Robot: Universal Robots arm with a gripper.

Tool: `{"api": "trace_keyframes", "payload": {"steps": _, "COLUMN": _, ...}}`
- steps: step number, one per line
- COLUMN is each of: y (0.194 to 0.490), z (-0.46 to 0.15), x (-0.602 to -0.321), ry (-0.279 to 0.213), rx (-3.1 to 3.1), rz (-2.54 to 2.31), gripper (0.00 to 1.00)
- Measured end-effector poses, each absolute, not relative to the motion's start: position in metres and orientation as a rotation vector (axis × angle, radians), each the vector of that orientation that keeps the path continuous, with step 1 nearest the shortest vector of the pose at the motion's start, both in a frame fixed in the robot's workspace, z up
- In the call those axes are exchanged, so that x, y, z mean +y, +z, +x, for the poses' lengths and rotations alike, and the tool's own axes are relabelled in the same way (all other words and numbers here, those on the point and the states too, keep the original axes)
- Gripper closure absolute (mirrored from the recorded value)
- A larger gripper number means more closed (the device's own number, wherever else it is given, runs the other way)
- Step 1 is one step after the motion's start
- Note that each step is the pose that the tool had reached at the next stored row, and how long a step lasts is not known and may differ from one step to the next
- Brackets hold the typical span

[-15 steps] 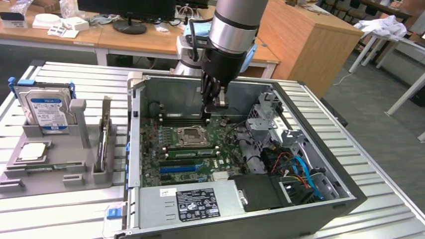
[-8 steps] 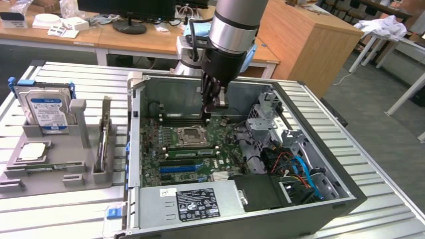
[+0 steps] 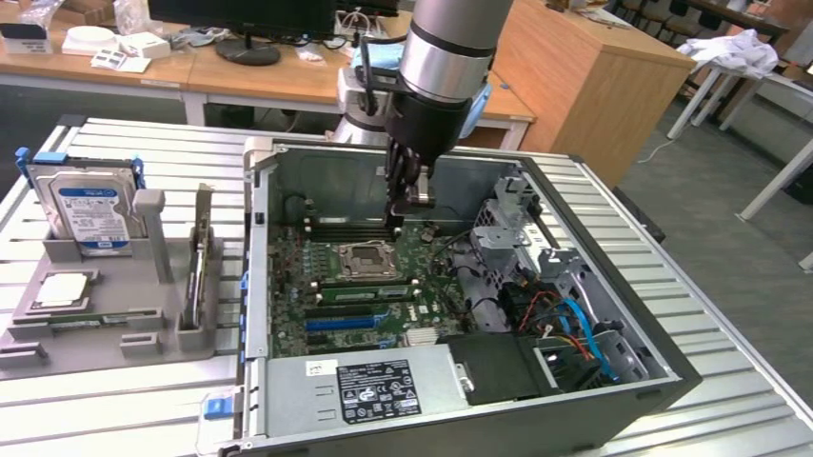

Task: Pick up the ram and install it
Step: 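Press down the ram until it locks into place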

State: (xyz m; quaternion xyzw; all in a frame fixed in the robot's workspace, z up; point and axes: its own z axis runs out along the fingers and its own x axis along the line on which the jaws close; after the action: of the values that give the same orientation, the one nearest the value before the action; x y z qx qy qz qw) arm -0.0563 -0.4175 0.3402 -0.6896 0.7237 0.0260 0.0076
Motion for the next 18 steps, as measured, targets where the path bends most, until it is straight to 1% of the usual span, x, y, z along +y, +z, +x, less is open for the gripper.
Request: {"api": "trace_keyframes", "payload": {"steps": 18, "y": 0.3390, "z": -0.0563, "x": -0.4175, "ry": 0.076, "rx": 2.577, "rz": -1.754, "gripper": 0.89}}
